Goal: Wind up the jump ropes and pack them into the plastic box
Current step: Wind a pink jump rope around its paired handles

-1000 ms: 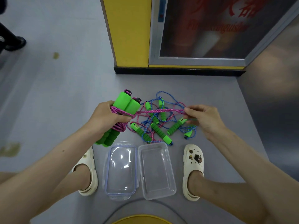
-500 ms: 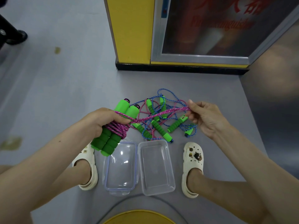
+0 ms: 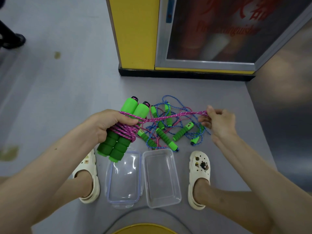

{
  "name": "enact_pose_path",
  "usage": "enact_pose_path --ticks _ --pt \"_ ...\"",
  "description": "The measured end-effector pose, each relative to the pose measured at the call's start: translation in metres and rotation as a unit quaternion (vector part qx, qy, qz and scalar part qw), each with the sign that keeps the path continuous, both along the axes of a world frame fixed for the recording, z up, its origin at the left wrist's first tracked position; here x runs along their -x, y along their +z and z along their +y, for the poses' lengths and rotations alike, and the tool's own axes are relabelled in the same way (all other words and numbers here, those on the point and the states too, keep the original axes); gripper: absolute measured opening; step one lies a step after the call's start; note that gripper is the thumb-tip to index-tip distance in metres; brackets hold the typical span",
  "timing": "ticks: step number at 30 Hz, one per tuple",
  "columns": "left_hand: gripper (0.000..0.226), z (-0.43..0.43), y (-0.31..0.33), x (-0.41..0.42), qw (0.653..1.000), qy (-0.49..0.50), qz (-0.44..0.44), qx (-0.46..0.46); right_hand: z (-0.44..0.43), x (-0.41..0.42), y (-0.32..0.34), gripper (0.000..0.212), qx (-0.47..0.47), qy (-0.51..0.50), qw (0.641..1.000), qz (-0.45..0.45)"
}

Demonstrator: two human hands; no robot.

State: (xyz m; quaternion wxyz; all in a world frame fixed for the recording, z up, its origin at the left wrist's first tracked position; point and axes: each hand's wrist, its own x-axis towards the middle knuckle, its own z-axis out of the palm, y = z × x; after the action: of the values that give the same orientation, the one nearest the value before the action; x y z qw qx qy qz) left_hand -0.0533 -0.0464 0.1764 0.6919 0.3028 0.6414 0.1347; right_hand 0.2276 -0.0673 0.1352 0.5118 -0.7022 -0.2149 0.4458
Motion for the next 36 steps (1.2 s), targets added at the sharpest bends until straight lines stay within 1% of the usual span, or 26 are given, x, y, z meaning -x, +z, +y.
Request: enact_pose_path --ticks 2,3,5,7,8,11,12,14,16,18,20,22,24,28,32,33,34,35,36 --pt "0.025 0.003 0.000 0.003 0.999 0.015 -0.004 -0.037 0.002 -0.003 0.001 0.006 -0.014 0.022 0.999 0.040" --pt "0.029 0.003 0.000 0.004 0.998 0.021 -0.001 -0.057 0.002 -0.004 0.001 0.009 -0.017 0.041 0.998 0.053" --pt "0.027 0.004 -0.001 0.008 0.997 0.030 0.008 -0.074 0.001 -0.006 0.003 0.020 -0.013 0.107 0.993 0.040" --pt "0.021 0.006 -0.001 0.012 0.997 0.035 0.013 -0.070 -0.001 -0.008 0.005 0.030 0.004 0.201 0.980 -0.008" --pt "0.021 0.007 0.000 0.015 0.997 0.038 0.014 -0.066 -0.001 -0.009 0.006 0.030 0.018 0.251 0.967 -0.041" --pt "0.031 0.011 0.002 0.023 0.997 0.051 0.011 -0.064 -0.002 -0.009 0.008 0.024 0.049 0.385 0.909 -0.153" --pt "0.033 0.012 0.004 0.024 0.996 0.056 0.007 -0.066 -0.002 -0.009 0.009 0.022 0.050 0.412 0.893 -0.174" --pt "0.031 0.014 0.007 0.025 0.996 0.064 -0.007 -0.065 -0.003 -0.009 0.010 0.016 0.047 0.437 0.875 -0.205" --pt "0.028 0.015 0.008 0.025 0.996 0.067 -0.016 -0.059 -0.003 -0.011 0.009 0.011 0.047 0.431 0.870 -0.236" --pt "0.030 0.014 0.007 0.025 0.996 0.063 -0.014 -0.055 -0.003 -0.012 0.007 0.007 0.051 0.408 0.872 -0.266" --pt "0.034 0.012 0.004 0.024 0.997 0.054 -0.003 -0.051 -0.004 -0.012 0.005 0.008 0.043 0.365 0.889 -0.275" --pt "0.036 0.009 0.001 0.021 0.998 0.042 0.007 -0.047 -0.005 -0.014 0.006 0.012 0.036 0.318 0.916 -0.241" --pt "0.038 0.008 0.000 0.020 0.999 0.035 0.013 -0.037 -0.005 -0.017 0.008 0.019 0.035 0.289 0.940 -0.176" --pt "0.036 0.010 -0.001 0.023 0.999 0.040 0.019 -0.020 -0.003 -0.017 0.012 0.028 0.031 0.241 0.967 -0.079" --pt "0.033 0.008 -0.002 0.020 0.999 0.033 0.006 0.009 0.002 -0.015 0.011 0.028 0.009 0.116 0.993 0.027" --pt "0.034 0.007 -0.002 0.019 1.000 0.026 0.007 0.012 0.003 -0.015 0.009 0.027 0.005 0.080 0.996 0.031" --pt "0.035 0.006 -0.003 0.018 1.000 0.017 0.009 0.014 0.003 -0.016 0.006 0.026 0.006 0.052 0.999 0.003" --pt "0.037 0.006 -0.003 0.016 1.000 0.003 0.007 0.018 0.002 -0.017 0.004 0.025 0.012 0.040 0.997 -0.059" --pt "0.038 0.004 -0.003 0.015 1.000 -0.018 0.001 0.025 0.001 -0.019 0.001 0.024 0.019 0.042 0.989 -0.140"
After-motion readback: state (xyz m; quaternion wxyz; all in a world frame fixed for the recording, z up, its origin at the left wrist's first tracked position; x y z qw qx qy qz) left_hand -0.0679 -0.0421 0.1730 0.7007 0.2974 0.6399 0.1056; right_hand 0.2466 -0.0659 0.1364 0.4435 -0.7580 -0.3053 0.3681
